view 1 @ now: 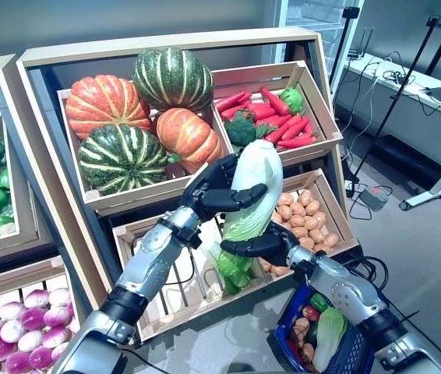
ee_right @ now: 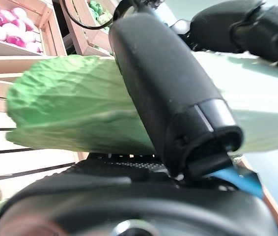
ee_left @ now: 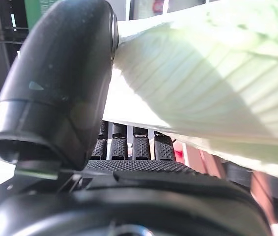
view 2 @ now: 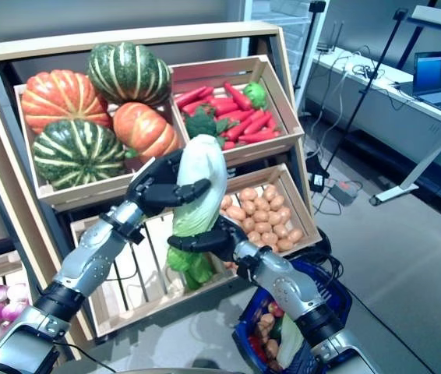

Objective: Put vegetables into the basket

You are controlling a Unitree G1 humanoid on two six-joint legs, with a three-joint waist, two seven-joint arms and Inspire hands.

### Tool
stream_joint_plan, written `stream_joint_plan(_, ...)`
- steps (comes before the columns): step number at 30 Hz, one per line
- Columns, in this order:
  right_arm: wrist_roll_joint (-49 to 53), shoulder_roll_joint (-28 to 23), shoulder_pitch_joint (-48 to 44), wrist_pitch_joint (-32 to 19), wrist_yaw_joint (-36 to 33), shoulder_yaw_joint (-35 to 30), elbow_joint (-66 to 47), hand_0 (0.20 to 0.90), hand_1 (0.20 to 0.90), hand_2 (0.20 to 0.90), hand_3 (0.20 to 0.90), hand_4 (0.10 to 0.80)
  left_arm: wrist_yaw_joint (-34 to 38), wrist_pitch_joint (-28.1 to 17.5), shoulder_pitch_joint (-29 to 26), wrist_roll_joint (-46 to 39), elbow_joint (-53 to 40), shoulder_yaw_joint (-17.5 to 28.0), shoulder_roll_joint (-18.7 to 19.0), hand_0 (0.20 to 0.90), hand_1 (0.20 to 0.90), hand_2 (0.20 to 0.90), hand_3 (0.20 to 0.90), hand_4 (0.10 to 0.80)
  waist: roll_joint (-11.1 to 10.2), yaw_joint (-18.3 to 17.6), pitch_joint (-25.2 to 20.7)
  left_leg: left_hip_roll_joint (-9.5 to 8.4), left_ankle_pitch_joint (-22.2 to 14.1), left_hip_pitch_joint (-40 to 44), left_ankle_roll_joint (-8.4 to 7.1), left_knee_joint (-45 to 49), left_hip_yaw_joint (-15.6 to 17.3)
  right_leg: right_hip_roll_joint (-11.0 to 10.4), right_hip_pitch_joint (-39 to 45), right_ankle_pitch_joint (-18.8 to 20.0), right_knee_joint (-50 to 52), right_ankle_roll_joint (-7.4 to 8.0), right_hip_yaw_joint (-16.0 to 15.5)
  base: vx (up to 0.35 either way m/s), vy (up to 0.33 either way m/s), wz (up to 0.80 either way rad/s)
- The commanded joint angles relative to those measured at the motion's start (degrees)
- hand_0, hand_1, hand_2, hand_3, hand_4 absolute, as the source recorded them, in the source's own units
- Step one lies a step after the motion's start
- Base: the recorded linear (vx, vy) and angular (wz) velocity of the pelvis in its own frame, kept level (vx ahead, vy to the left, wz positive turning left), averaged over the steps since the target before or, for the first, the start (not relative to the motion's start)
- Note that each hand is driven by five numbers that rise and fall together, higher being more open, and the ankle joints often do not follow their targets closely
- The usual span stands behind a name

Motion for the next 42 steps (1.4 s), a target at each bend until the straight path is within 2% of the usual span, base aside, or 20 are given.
stream_joint_plan(1,1.70,1.21,-9.66,-9.36,0.09,-5.38,-5.35,0.900,0.900,0.900,0.900,0.800,-3.38,-3.10,-5.48,-0.02,5.22,1.50,-0.04,0.300,0.300,0.300,0.300,0.400,-0.61,0.03,-3.50,-2.55,-8.85,1.88,1.57,0.11,0.90,1.30,0.69,-3.72,0.16,-2.68,-0.27,0.000,0.000,0.00)
stream_joint_plan(11,3.70,1.05,-11.14,-8.99,0.34,-5.63,-5.42,0.900,0.900,0.900,0.900,0.800,-6.27,-4.40,-5.15,-0.36,8.59,0.96,-1.22,0.300,0.300,0.300,0.300,0.400,-0.78,-0.24,-3.40,-2.37,-8.88,1.95,1.59,0.11,1.24,1.20,0.57,-3.59,0.16,-2.52,0.17,0.000,0.000,0.00)
stream_joint_plan(16,6.43,2.17,-10.20,-6.23,0.71,-5.21,-4.40,0.900,0.900,0.900,0.900,0.800,-7.61,-5.85,-4.89,-1.72,3.94,0.61,-1.86,0.300,0.300,0.300,0.300,0.400,-0.90,0.07,-3.49,-2.34,-8.93,1.88,1.65,0.11,1.08,1.17,0.54,-3.60,0.16,-2.49,0.13,0.000,0.000,0.00)
stream_joint_plan(23,6.85,3.29,-9.63,-3.64,1.20,-3.86,-2.17,0.900,0.900,0.900,0.900,0.800,-5.63,-6.91,-5.89,-3.12,-2.43,0.14,-2.70,0.300,0.300,0.300,0.300,0.400,-1.17,0.39,-3.44,-2.42,-8.98,1.78,1.71,0.11,0.65,1.11,0.58,-3.62,0.16,-2.52,-0.09,0.000,0.000,0.00)
stream_joint_plan(32,8.79,4.92,-9.45,0.50,3.33,-1.35,0.36,0.900,0.900,0.900,0.900,0.800,-3.92,-7.02,-7.96,-4.19,-5.53,-1.02,-3.10,0.300,0.300,0.300,0.300,0.400,-1.19,0.44,-3.56,-2.52,-8.84,1.53,1.74,0.11,0.26,1.02,0.43,-3.56,0.16,-2.52,-0.28,0.000,0.000,0.00)
stream_joint_plan(42,11.30,5.71,-12.42,0.27,4.40,-0.51,1.56,0.900,0.900,0.900,0.900,0.800,-4.46,-6.04,-9.09,-5.21,-5.75,-2.29,-3.12,0.300,0.300,0.300,0.300,0.400,-1.24,0.79,-3.69,-2.52,-8.72,1.32,1.75,0.11,-0.04,1.03,0.23,-3.49,0.16,-2.54,-0.34,0.000,0.000,0.00)
